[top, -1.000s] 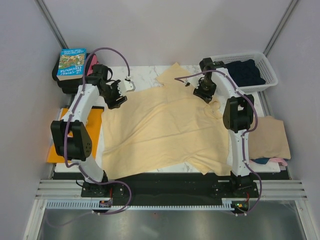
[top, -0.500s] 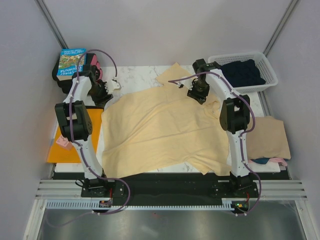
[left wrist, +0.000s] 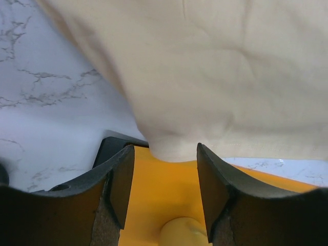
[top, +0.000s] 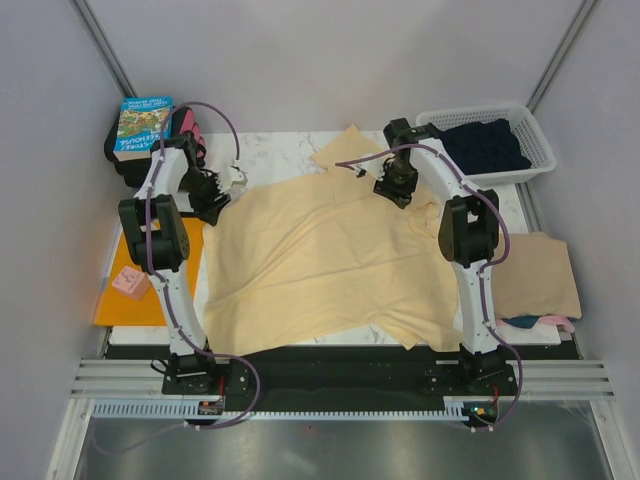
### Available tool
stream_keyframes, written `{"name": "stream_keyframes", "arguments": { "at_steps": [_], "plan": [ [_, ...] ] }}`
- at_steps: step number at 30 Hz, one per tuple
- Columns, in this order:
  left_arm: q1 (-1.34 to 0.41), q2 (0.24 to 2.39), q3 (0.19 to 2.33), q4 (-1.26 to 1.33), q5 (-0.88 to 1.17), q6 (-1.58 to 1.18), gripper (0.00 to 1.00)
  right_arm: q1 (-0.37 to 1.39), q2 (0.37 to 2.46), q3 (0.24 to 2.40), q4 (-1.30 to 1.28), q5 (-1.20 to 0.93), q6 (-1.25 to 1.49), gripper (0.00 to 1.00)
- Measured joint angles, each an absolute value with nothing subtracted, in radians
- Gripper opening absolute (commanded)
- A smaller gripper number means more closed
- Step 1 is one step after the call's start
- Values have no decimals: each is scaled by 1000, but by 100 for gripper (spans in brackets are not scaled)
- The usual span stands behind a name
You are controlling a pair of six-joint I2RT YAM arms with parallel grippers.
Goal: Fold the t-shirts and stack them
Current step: Flatten out the tshirt
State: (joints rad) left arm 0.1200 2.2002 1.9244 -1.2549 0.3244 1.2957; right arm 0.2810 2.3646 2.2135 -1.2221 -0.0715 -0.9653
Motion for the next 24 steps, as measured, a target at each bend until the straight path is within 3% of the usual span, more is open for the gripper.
{"name": "stream_keyframes", "arguments": {
  "at_steps": [14, 15, 17, 18, 19, 24],
  "plan": [
    [116, 2233, 1924, -1220, 339, 1293, 49, 302, 2367, 2214, -1222, -72, -965, 52],
    [115, 2233, 1924, -1214, 339, 1292, 45, 302, 2367, 2214, -1222, -72, -965, 52],
    [114, 2233, 1924, -1202, 339, 1290, 29, 302, 2367, 2214, -1221, -72, -965, 50],
    [111, 2234, 1924, -1197, 339, 1283, 12, 302, 2367, 2214, -1221, -72, -965, 49],
    [110, 2234, 1924, -1194, 339, 1277, 2, 302, 2367, 2214, -1221, -72, -965, 49],
    [95, 2234, 1898, -1150, 332, 1266, 2, 302, 2367, 2214, -1214, -72, -965, 47]
  ]
}}
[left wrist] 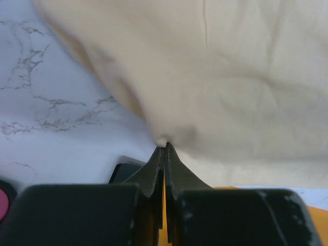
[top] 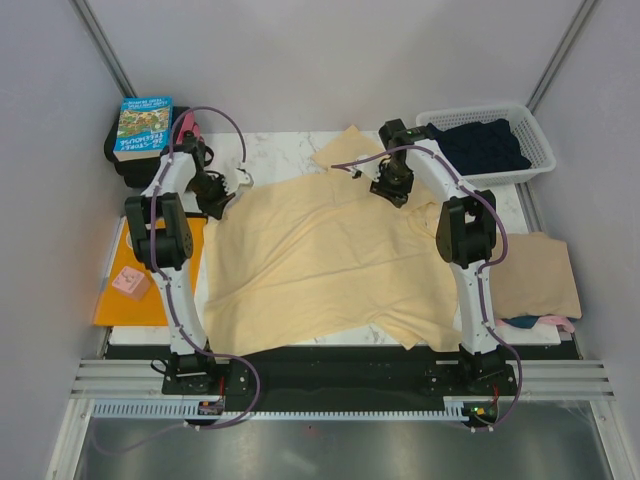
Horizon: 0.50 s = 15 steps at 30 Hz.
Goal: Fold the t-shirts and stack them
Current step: Flatten out the tshirt
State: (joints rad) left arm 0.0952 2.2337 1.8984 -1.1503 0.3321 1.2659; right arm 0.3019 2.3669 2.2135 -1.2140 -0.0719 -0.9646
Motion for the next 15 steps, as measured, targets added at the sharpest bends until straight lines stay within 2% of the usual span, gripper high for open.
{"name": "stream_keyframes", "arguments": {
  "at_steps": [7, 15],
  "plan": [
    [67, 2178, 1744, -974, 264, 1210, 2, 302, 2367, 2214, -1193, -72, -961, 45],
    [-60, 1866, 1467, -570, 69, 1152, 2, 304, 2367, 2213, -1177, -73, -950, 44]
  ]
}}
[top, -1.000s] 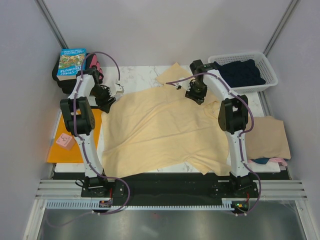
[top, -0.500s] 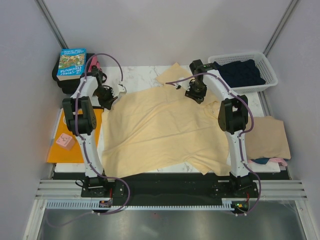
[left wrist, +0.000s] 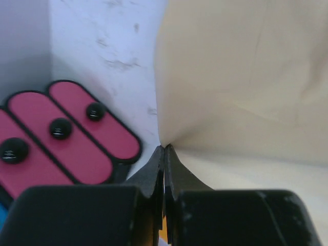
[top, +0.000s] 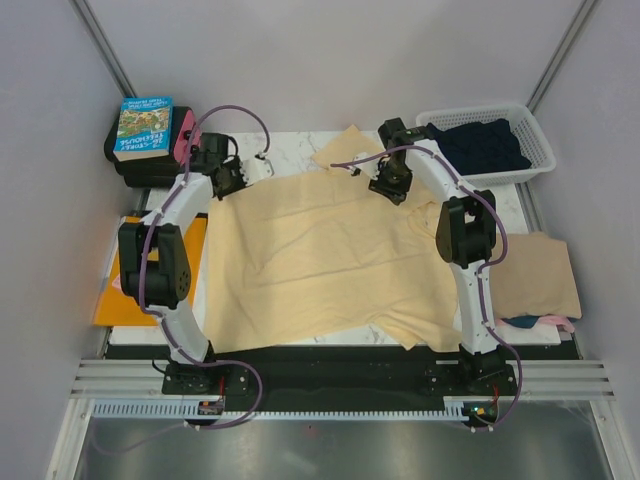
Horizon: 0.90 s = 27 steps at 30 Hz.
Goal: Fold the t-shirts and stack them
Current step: Flatten out the tshirt
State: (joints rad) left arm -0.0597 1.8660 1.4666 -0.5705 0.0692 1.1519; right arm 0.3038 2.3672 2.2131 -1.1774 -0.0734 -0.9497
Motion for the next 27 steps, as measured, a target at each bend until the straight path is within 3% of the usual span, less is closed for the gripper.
{"name": "stream_keyframes", "arguments": {
  "at_steps": [8, 12, 18, 19, 22, 27],
  "plan": [
    [-150, 1807, 1322, -302, -75, 1159, 2, 312, 2377, 2213, -1164, -75, -947, 43],
    [-150, 1815, 1217, -407, -61, 1216, 2, 313, 2378, 2213, -1163, -75, -947, 43],
    [-150, 1829, 1244, -615, 79, 1256, 2, 313, 2378, 2213, -1162, -74, -947, 44],
    [-150, 1837, 1269, -651, 104, 1257, 10, 313, 2378, 2213, -1162, -74, -948, 44],
    [-149, 1877, 1362, -731, 157, 1259, 51, 313, 2379, 2213, -1162, -74, -949, 47],
    [-141, 1921, 1447, -792, 209, 1256, 56, 313, 2386, 2213, -1162, -74, -950, 48]
  ]
}}
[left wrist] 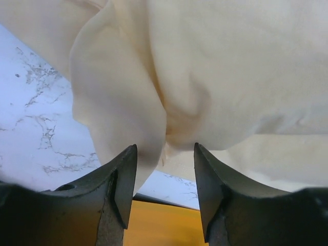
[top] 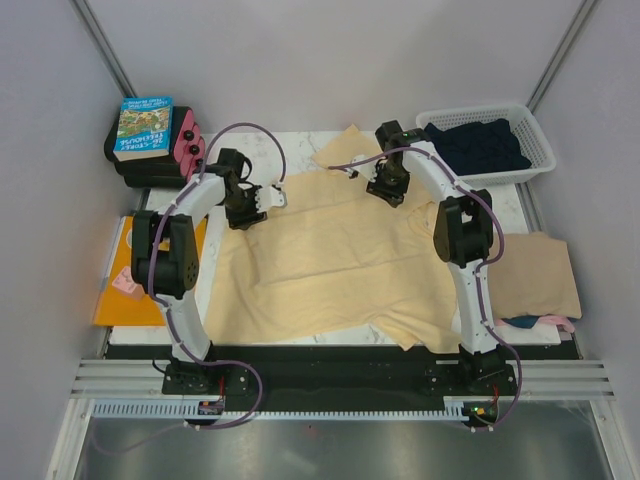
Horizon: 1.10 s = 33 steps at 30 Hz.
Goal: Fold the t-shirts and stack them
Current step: Flatten out the tshirt
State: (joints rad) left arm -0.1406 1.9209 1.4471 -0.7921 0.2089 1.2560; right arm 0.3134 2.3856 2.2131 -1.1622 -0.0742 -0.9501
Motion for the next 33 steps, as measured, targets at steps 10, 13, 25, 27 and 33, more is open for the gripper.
{"name": "stream_keyframes", "arguments": {
  "at_steps": [10, 13, 25, 27, 33],
  "plan": [
    [-70, 1987, 1586, -804, 236, 1189, 57, 317, 2397, 2213, -1159, -75, -949, 47],
    [-45, 1991, 1612, -765, 226, 1161, 57, 317, 2412, 2213, -1157, -75, -949, 46],
    [-24, 2037, 1721, -698, 211, 1145, 2, 318, 2440, 2213, -1118, -70, -947, 14],
    [-24, 2049, 1733, -692, 213, 1137, 2, 318, 2440, 2213, -1111, -68, -937, 11],
    [-29, 2074, 1736, -710, 237, 1140, 2, 318, 2441, 2213, -1103, -59, -931, 11]
  ]
}}
